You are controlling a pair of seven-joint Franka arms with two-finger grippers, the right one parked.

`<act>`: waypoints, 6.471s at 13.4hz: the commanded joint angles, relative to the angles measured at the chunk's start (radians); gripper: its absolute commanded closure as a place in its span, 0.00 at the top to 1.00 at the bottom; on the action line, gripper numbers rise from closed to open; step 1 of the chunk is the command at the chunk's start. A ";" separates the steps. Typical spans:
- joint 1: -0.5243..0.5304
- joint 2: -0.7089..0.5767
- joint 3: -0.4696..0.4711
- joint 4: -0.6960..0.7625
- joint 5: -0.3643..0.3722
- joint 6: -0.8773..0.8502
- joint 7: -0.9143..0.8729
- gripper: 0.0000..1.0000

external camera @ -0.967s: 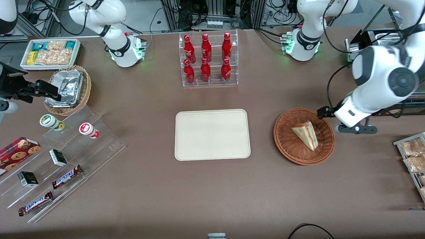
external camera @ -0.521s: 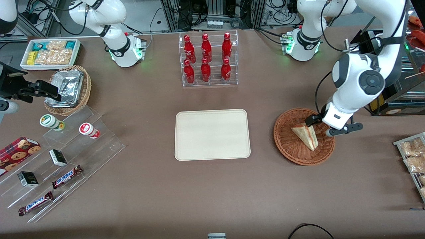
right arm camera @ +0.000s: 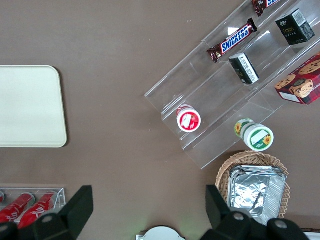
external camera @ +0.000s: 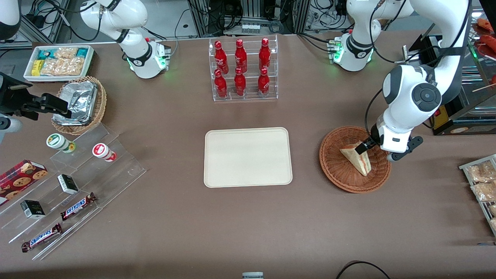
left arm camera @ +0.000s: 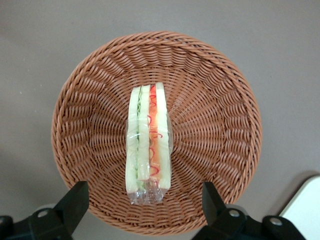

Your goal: Place sandwich from basket to tray

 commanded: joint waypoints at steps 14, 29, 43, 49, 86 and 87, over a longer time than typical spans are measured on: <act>-0.012 0.122 0.006 -0.070 0.010 0.173 -0.102 0.00; -0.334 0.288 -0.031 0.380 0.017 -0.169 -0.077 0.00; -0.652 0.706 -0.031 0.905 0.067 -0.256 -0.405 0.00; -0.687 0.747 -0.024 0.941 0.068 -0.256 -0.416 0.00; -0.321 0.199 -0.003 0.623 0.067 -0.494 0.082 1.00; -0.272 0.172 -0.003 0.620 0.054 -0.547 0.171 1.00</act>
